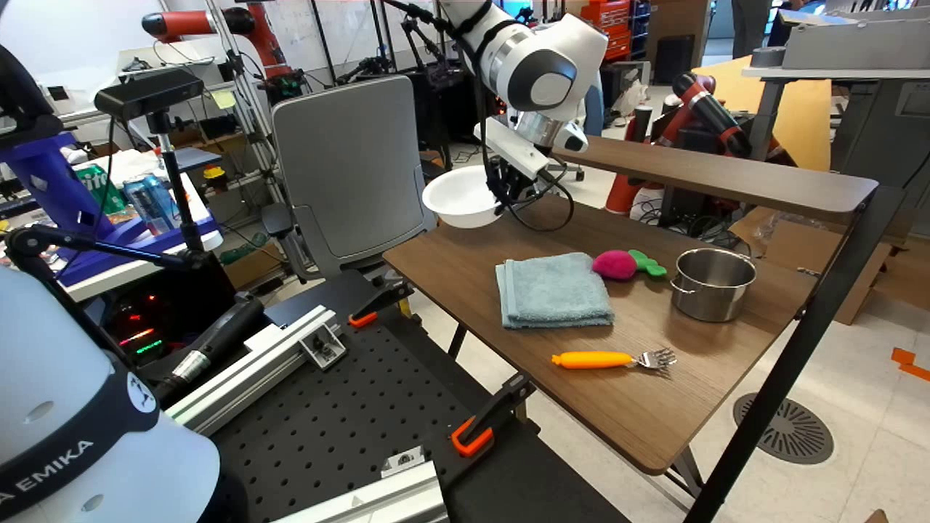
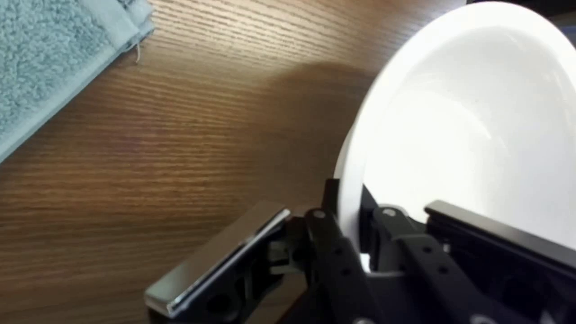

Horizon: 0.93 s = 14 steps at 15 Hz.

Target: Move the bowl slightly down on the desk

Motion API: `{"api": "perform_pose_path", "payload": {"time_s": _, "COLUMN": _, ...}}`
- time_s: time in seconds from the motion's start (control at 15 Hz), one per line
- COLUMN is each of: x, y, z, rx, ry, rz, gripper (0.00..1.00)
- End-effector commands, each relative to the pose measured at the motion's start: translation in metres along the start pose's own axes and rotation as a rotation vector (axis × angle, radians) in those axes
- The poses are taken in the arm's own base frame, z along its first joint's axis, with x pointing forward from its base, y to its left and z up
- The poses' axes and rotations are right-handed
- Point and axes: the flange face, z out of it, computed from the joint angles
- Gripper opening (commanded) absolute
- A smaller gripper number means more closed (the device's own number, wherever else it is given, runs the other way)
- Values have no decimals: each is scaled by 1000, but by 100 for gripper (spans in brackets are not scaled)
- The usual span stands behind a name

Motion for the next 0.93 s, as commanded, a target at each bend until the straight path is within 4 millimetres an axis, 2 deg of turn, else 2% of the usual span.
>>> {"api": "perform_pose_path", "payload": {"time_s": 0.0, "x": -30, "y": -14, "z": -7, "rx": -36, "ry": -31, "rz": -63, "gripper": 2}}
{"api": "perform_pose_path", "payload": {"time_s": 0.27, "x": -64, "y": -11, "z": -14, "rx": -50, "ry": -54, "rz": -70, "gripper": 2}}
{"api": "perform_pose_path", "payload": {"time_s": 0.53, "x": -98, "y": 12, "z": -11, "rx": -44, "ry": -78, "rz": -67, "gripper": 2}}
{"api": "perform_pose_path", "payload": {"time_s": 0.87, "x": -126, "y": 45, "z": -3, "rx": -51, "ry": -68, "rz": -40, "gripper": 2}}
